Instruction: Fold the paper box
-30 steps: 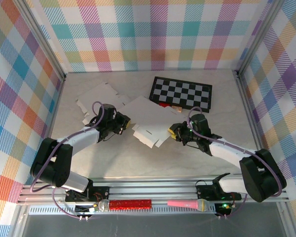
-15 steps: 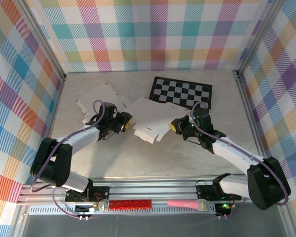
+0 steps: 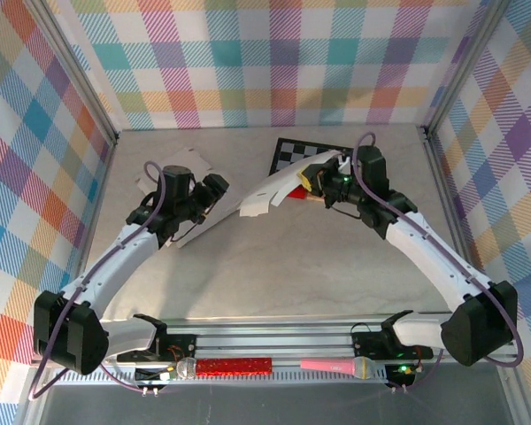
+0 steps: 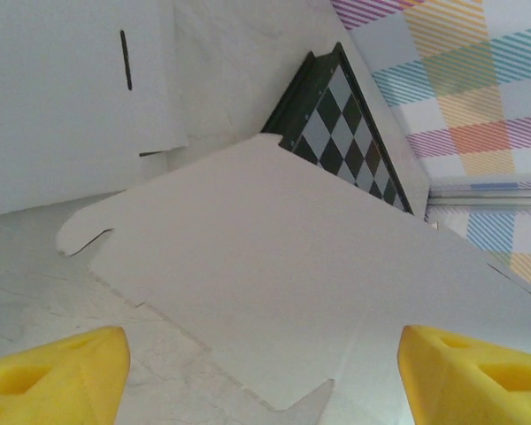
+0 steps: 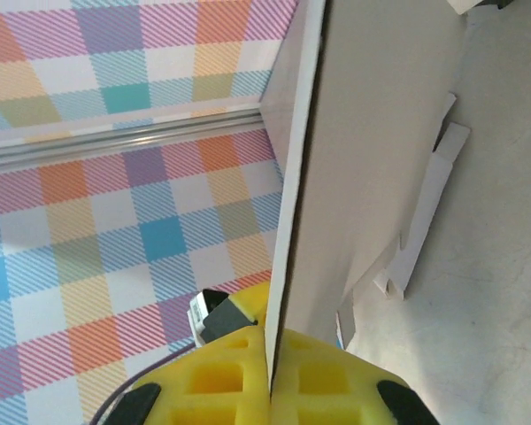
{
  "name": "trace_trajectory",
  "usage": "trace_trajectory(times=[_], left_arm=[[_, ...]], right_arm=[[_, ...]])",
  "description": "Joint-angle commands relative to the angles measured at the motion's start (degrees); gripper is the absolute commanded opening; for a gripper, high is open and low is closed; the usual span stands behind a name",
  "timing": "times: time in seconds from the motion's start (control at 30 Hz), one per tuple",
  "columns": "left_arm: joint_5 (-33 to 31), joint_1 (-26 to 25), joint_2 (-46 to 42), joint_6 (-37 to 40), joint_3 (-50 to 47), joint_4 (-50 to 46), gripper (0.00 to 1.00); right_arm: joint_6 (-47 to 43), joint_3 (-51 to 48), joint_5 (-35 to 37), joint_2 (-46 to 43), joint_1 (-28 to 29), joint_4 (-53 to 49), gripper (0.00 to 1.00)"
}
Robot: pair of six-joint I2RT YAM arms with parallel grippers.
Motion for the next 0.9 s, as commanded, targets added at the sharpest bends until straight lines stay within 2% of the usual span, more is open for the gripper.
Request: trace_trajectory(times=[0.0,0.13,0.2,0.33,0.6,0.67,0.87], left_arm=[[-2.55,0.04,-1.78,3.60,4.18,-5.92,0.79],[-0.12,0.04,-0.64,4.46,7.94,-7.83,0.79],[1.43,0.04,0.11,4.45,9.27,-8.34,0.78],[1.90,0.04,0.39,4.90,10.31,-8.71,0.78],[2.43,-0.05,0.89,4.54,9.80,-7.73,0.77],[2.49,-0.12,0.78,4.46,9.86,-7.58,0.77],[3.37,-1.15,1.19,4.99,10.67,-8.08,0.76]], right_arm=[[-2.16,8.89,10.53,-2.64,-0.16,-19.09,0.00],[-0.45,17.74,18.57,-4.30,0.35,-40.76,0.00],[0.26,20.74,19.98,-4.00,0.83,-46.27,0.00],[0.31,19.64,17.12,-2.53,1.90,-38.72,0.00],[-0.44,21.62,9.09,6.58,1.91,-23.55,0.00],[-1.74,24.80,8.26,8.26,2.04,-24.93,0.00],[-9.12,29.77,14.31,6.43,1.33,-29.11,0.00]])
